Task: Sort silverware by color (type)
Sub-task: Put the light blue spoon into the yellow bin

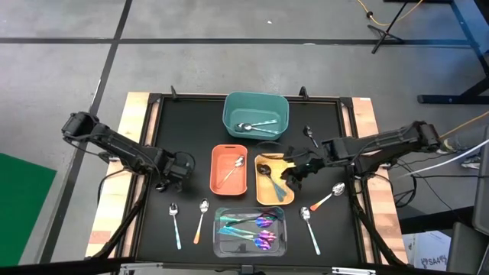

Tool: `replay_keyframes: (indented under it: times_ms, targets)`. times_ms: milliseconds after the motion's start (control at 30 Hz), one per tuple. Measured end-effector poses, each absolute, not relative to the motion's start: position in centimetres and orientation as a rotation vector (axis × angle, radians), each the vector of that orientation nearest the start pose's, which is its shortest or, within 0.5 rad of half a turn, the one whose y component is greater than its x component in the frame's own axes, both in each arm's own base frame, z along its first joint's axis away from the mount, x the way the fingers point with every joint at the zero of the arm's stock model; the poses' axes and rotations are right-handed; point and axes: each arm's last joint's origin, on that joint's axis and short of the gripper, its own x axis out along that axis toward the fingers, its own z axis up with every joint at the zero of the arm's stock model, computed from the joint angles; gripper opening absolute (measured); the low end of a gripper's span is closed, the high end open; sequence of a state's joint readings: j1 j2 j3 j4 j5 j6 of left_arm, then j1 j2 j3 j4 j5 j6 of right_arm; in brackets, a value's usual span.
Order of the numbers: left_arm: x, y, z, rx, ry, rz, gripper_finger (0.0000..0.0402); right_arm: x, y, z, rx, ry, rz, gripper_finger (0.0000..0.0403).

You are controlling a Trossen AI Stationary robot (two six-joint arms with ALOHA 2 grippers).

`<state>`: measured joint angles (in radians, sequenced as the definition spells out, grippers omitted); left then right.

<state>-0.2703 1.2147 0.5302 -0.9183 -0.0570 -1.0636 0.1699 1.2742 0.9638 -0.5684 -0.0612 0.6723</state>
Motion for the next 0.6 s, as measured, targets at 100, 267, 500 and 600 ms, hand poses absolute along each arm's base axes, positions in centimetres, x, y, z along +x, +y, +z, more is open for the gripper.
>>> replay_keyframes:
  times_ms: [100,267,500,600]
  targets:
    - [15.2,-4.0,15.3,-0.553,1.436,0.678,0.0003,24.2,4.3,27.3,0.570,0.897,-0.103,0.0065]
    - [16.5,-4.1,17.1,-0.540,1.354,0.682,0.0002,22.6,4.0,28.4,0.570,0.881,-0.102,0.0065]
    - [18.3,-4.3,21.4,-0.460,1.216,0.695,0.0001,20.6,3.6,29.4,0.559,0.880,-0.121,0.0065]
    - [19.4,-4.3,23.7,-0.374,1.106,0.672,0.0001,19.9,3.3,29.6,0.533,0.876,-0.174,0.0065]
